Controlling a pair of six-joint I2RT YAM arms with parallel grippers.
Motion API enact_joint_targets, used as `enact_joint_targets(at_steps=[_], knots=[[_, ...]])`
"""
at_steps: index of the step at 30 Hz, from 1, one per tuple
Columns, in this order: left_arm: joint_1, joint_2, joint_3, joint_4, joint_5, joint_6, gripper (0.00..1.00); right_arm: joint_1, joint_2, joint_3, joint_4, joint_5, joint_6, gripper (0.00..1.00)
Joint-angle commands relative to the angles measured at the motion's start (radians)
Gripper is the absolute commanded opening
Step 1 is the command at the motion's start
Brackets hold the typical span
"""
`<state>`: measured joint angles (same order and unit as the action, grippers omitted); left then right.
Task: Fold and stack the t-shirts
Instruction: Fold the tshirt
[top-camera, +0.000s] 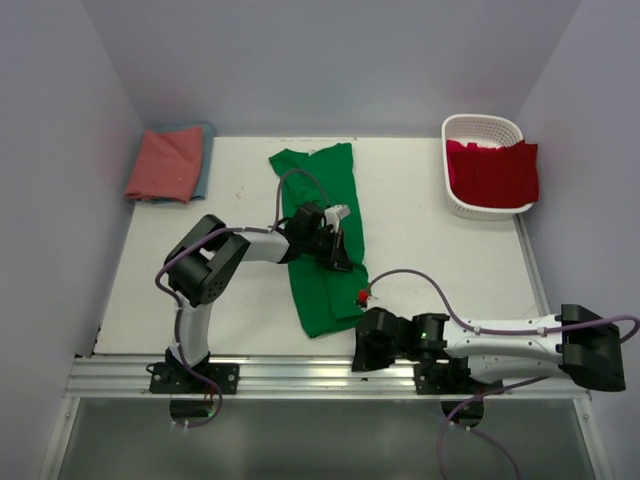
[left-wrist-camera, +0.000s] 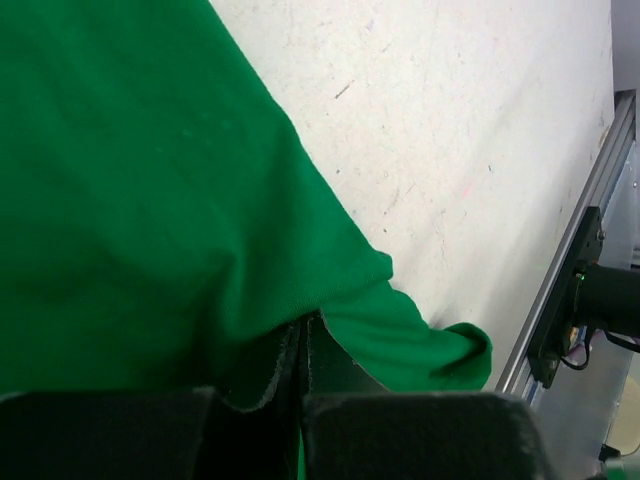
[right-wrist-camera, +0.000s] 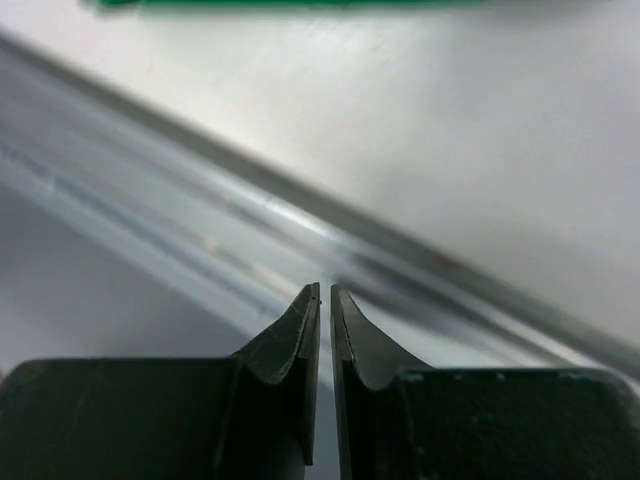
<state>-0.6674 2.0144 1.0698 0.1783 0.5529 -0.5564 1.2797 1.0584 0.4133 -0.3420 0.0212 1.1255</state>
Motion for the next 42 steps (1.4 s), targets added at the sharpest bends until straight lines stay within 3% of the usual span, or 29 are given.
enact_joint_targets(at_steps=[1,4,6,7,10,13,18,25,31,39,42], knots=[[0.034,0.037,-0.008,-0.059,-0.117,0.062,0.00,0.046,-0.024,0.088,-0.157,-0.035,0.016,0.17],[0.040,0.032,-0.018,-0.057,-0.114,0.067,0.00,0.046,-0.098,0.180,-0.340,0.133,-0.001,0.35],[0.040,0.029,-0.025,-0.053,-0.108,0.067,0.00,0.038,-0.142,0.243,-0.466,0.317,-0.001,0.39],[0.040,0.027,-0.030,-0.048,-0.102,0.064,0.00,0.029,-0.152,0.263,-0.500,0.374,-0.003,0.50],[0.040,0.011,-0.057,-0.023,-0.077,0.055,0.00,-0.045,-0.164,0.324,-0.574,0.534,-0.027,0.58],[0.040,-0.017,-0.083,-0.019,-0.070,0.064,0.00,-0.160,-0.158,0.340,-0.533,0.571,-0.111,0.58],[0.038,-0.045,-0.111,-0.040,-0.079,0.095,0.00,-0.263,-0.118,0.320,-0.415,0.599,-0.236,0.48],[0.038,-0.040,-0.122,-0.045,-0.047,0.112,0.00,-0.368,-0.029,0.222,-0.168,0.474,-0.351,0.42],[0.040,-0.075,-0.145,-0.040,-0.045,0.116,0.00,-0.384,0.071,0.190,0.009,0.350,-0.392,0.41],[0.025,-0.290,-0.188,-0.019,-0.022,0.116,0.00,-0.390,0.160,0.188,0.126,0.235,-0.440,0.43],[0.008,-0.436,-0.205,-0.040,-0.028,0.101,0.13,-0.390,0.167,0.186,0.127,0.204,-0.434,0.45]])
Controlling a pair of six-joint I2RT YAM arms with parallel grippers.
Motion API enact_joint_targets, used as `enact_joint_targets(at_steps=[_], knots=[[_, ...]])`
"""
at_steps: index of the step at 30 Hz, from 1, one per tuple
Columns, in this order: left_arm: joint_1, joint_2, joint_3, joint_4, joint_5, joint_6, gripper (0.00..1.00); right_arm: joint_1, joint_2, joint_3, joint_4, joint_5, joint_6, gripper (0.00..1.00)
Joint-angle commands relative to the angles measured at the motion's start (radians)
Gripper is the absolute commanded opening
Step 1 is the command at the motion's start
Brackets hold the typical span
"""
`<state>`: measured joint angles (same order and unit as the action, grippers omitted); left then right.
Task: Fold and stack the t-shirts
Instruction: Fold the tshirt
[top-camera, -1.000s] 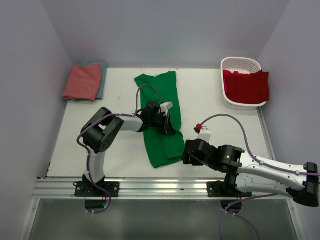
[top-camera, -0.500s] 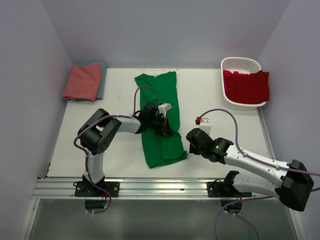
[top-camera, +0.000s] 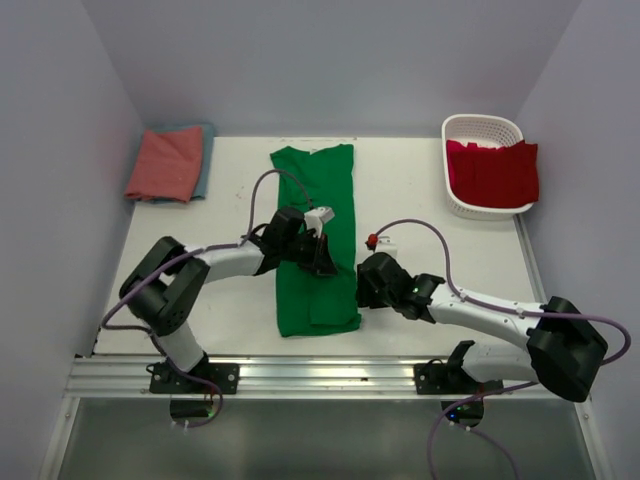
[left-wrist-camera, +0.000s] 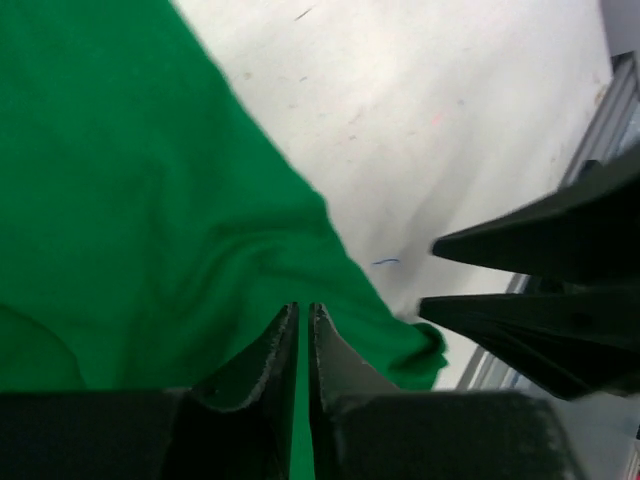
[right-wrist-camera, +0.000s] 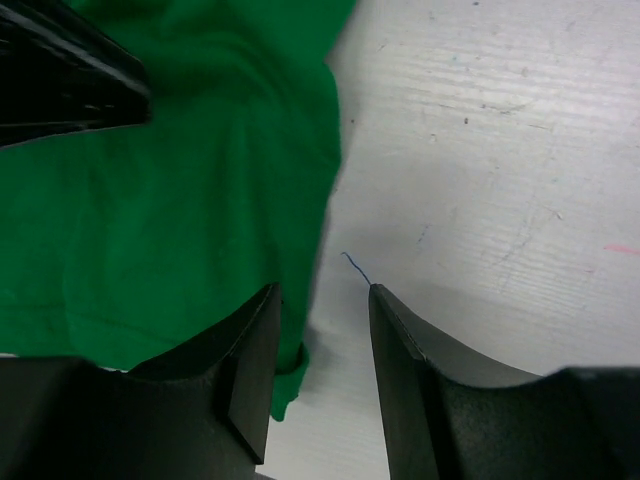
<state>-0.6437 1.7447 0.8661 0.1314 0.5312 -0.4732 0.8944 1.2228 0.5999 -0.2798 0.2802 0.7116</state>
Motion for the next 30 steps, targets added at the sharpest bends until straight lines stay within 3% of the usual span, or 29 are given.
enact_joint_targets(at_steps=[1,5,11,18,25,30], knots=[[-0.030,-0.210,-0.018,-0.019,-0.035,0.012,0.17,-0.005,0.001,-0.006,0.062,-0.071,-0.015,0.45],[-0.037,-0.461,-0.123,-0.104,-0.143,-0.036,0.35,-0.005,-0.022,-0.031,0.050,-0.102,0.003,0.46],[-0.037,-0.691,-0.360,-0.274,-0.264,-0.122,0.38,-0.002,-0.049,-0.068,0.045,-0.180,0.037,0.45],[-0.037,-0.728,-0.567,-0.190,-0.234,-0.174,0.38,0.003,-0.063,-0.081,0.044,-0.203,0.054,0.45],[-0.037,-0.680,-0.642,-0.079,-0.208,-0.183,0.37,0.006,-0.025,-0.094,0.077,-0.220,0.072,0.43],[-0.039,-0.682,-0.668,-0.085,-0.177,-0.191,0.37,0.012,0.003,-0.118,0.142,-0.257,0.109,0.41]])
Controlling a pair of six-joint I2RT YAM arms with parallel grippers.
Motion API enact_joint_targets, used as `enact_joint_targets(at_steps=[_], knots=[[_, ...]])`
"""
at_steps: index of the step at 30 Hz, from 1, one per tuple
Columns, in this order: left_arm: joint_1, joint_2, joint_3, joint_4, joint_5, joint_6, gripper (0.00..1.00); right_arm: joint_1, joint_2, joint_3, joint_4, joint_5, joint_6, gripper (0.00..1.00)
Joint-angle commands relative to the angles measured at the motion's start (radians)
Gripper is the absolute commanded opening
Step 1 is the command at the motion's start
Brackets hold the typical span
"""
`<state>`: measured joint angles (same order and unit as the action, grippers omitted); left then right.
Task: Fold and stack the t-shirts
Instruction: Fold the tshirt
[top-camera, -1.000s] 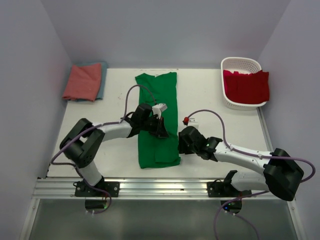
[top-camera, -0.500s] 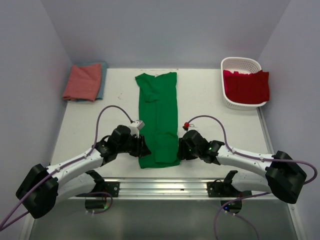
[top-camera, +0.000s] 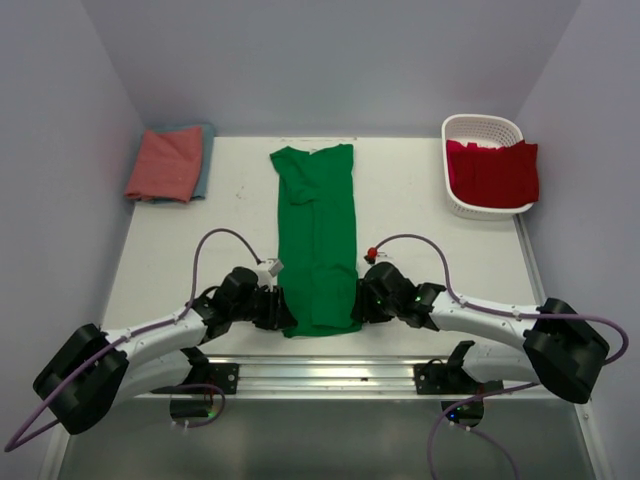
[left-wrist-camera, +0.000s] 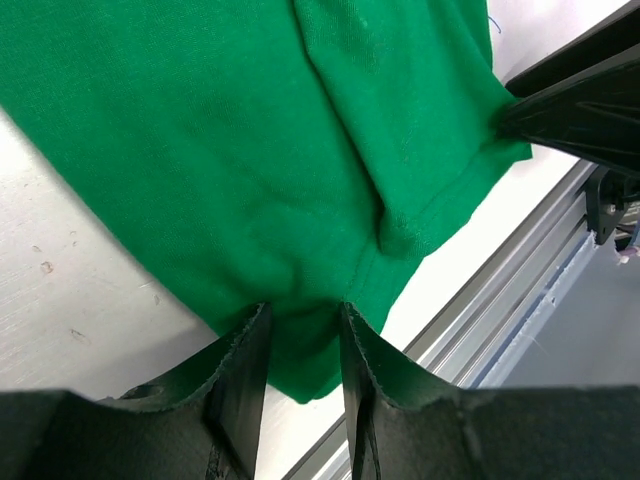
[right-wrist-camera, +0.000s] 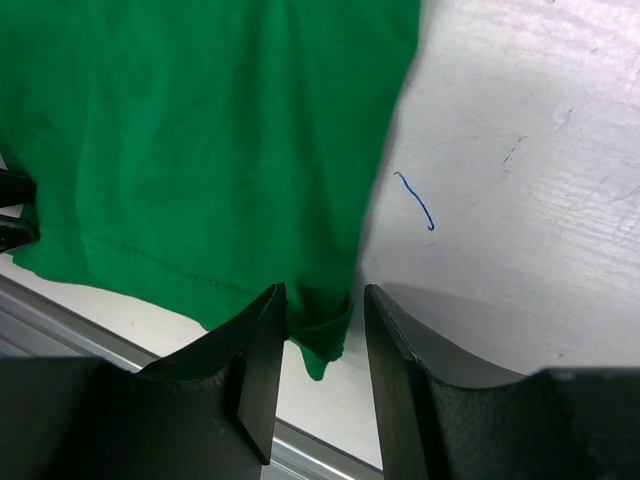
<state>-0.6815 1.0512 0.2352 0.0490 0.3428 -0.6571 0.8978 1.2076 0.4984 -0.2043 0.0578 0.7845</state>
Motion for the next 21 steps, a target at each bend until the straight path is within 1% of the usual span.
enact_joint_targets(at_steps=[1,3,6,8,10,11,13,15,16,21], knots=[[0.000,-0.003,-0.037,-0.032,0.015,-0.007,0.38,0.016,0.021,-0.026,0.075,-0.039,0.048,0.40],[0.000,-0.028,-0.037,-0.084,0.018,-0.016,0.38,0.039,0.027,-0.034,0.091,-0.046,0.065,0.40],[0.000,-0.118,-0.036,-0.193,0.015,-0.044,0.40,0.081,0.027,-0.043,0.089,-0.030,0.091,0.38],[0.000,-0.196,-0.027,-0.242,-0.004,-0.071,0.47,0.096,0.027,-0.043,0.085,-0.023,0.108,0.36],[-0.009,-0.247,-0.034,-0.262,-0.016,-0.090,0.52,0.112,0.029,-0.046,0.083,-0.012,0.117,0.33],[-0.009,-0.255,-0.034,-0.270,-0.024,-0.098,0.54,0.115,0.029,-0.049,0.080,-0.010,0.119,0.29],[-0.012,-0.246,-0.051,-0.255,-0.022,-0.107,0.55,0.119,0.029,-0.049,0.077,-0.003,0.119,0.26],[-0.012,-0.226,-0.063,-0.238,-0.015,-0.118,0.57,0.121,0.027,-0.043,0.060,0.005,0.114,0.21],[-0.012,-0.211,-0.069,-0.232,-0.010,-0.122,0.60,0.119,0.023,-0.043,0.057,0.010,0.111,0.19],[-0.016,-0.198,-0.111,-0.206,-0.018,-0.136,0.70,0.121,-0.008,-0.041,0.019,0.025,0.108,0.15]])
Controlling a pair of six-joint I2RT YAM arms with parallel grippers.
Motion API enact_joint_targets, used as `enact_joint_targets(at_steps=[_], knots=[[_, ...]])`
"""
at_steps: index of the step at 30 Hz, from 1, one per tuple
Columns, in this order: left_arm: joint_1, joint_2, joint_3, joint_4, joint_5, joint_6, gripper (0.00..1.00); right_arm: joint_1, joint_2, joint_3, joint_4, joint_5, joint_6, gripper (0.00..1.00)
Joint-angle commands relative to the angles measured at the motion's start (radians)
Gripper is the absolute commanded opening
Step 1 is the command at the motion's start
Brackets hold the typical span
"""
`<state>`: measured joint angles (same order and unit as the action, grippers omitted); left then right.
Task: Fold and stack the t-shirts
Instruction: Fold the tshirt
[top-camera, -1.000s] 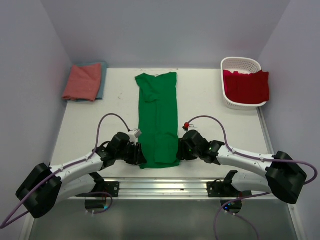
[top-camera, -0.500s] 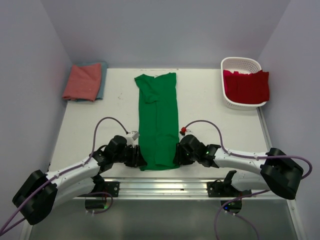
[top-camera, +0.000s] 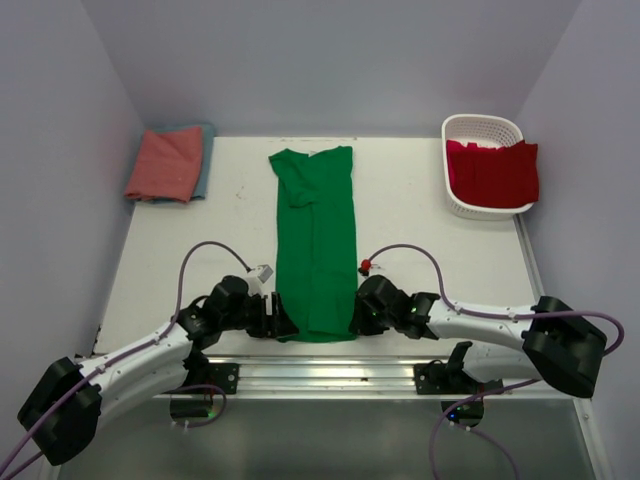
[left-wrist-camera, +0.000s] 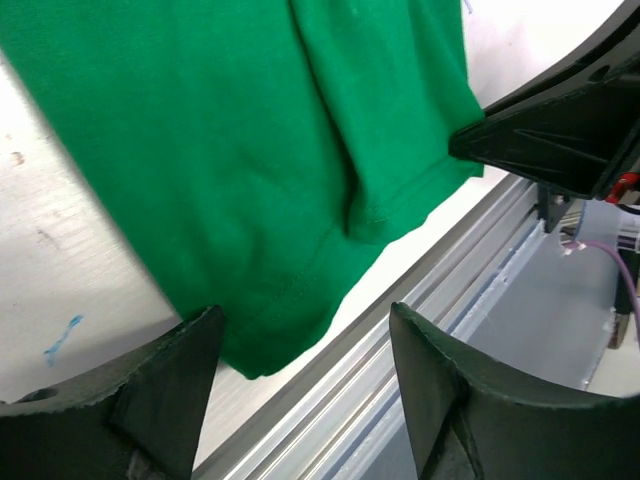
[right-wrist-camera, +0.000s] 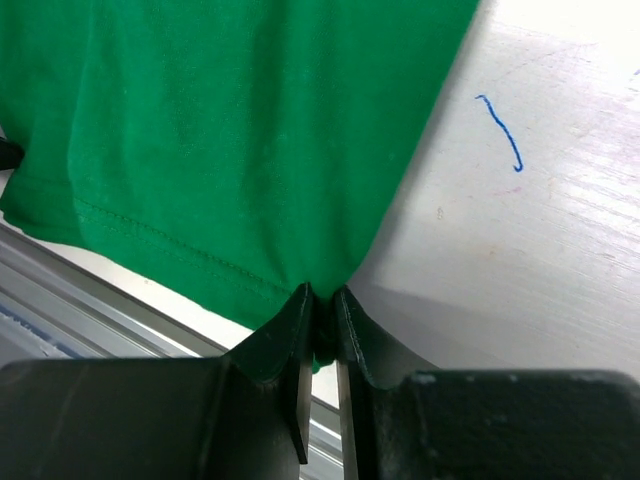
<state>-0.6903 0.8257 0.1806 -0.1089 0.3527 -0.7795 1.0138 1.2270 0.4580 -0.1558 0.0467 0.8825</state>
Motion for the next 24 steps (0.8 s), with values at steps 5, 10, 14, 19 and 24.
enact_joint_targets(at_steps=[5,10,14,19,24], knots=[[-0.008,0.049,-0.053,-0.074,-0.040,-0.026,0.79,0.005,-0.058,-0.007,-0.062,0.050,0.010,0.13],[-0.050,0.006,0.022,-0.241,-0.136,-0.075,0.82,0.005,-0.075,-0.005,-0.085,0.067,0.000,0.13],[-0.086,-0.042,0.106,-0.363,-0.251,-0.107,0.84,0.003,-0.081,-0.007,-0.090,0.071,0.001,0.13],[-0.095,-0.027,0.120,-0.408,-0.303,-0.142,0.84,0.005,-0.083,-0.009,-0.099,0.074,-0.005,0.12],[-0.118,-0.100,0.112,-0.365,-0.316,-0.158,0.89,0.005,-0.077,-0.012,-0.099,0.071,-0.005,0.12]])
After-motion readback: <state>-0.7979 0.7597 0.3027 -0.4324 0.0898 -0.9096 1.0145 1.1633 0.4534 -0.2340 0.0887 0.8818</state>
